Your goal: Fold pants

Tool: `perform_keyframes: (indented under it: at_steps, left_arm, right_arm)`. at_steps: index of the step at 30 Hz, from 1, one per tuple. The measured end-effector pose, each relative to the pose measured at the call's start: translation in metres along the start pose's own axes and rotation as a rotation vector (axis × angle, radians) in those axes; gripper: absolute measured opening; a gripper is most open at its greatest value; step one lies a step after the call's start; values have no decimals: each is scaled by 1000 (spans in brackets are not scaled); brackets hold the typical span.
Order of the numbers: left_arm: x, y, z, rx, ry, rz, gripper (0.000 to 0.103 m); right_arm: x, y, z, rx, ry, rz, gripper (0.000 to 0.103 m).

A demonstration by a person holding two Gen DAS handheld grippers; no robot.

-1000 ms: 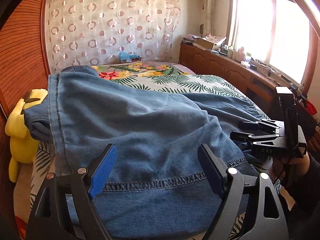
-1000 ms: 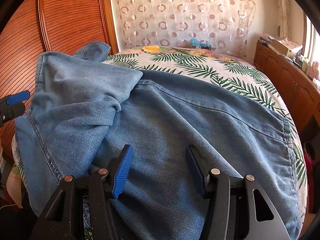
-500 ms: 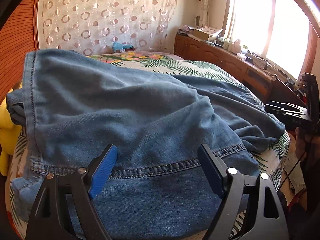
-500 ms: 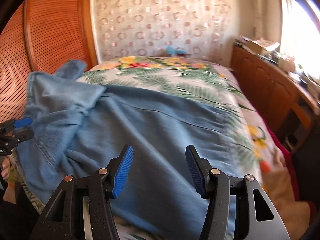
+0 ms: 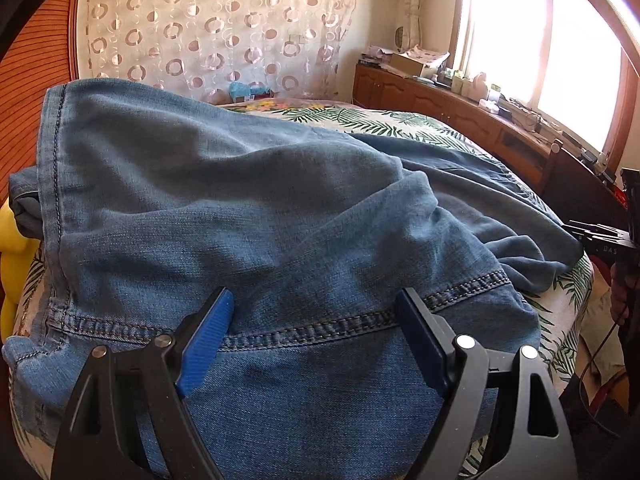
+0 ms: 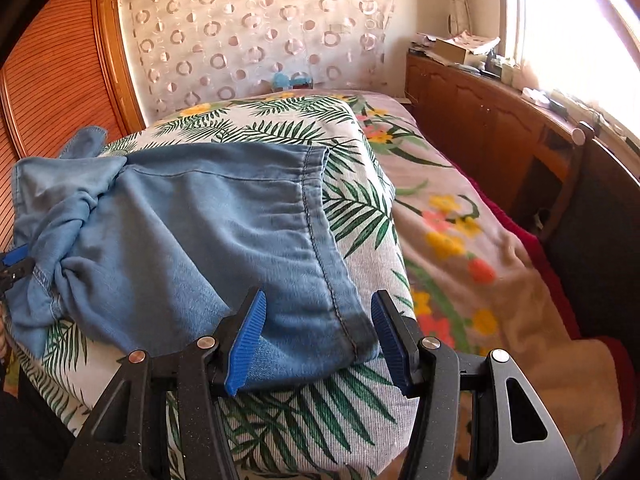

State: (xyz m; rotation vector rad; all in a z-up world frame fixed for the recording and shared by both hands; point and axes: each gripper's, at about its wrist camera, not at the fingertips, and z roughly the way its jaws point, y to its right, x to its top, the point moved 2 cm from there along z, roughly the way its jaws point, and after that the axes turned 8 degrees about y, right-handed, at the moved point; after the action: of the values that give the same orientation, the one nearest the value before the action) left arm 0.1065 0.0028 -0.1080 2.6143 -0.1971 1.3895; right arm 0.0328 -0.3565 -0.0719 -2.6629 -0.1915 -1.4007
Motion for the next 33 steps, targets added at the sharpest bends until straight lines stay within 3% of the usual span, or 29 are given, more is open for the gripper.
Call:
perform_keyframes:
  at_steps: [11,18,20,27,33]
  left_arm:
    - [-3,-2,0,0,12,-3,84]
    - [-2,-2,0,2,12,-3,84]
    - [-1,-1,1,3,6,-9,84]
    - [7,1,-10,-11,1,-43,84]
    - [19,1,-33,-13,59,-46,84]
  right_arm:
    - [-2,-5,6,-12,-11,-45,56]
    - [-1,-14,5,55,-21,-89,16]
    - [-1,-15,3,68,-17,-86,13]
    - [31,-11,-28,128,104,-35,12]
    - [78,-46,-63,215,225,-111,12]
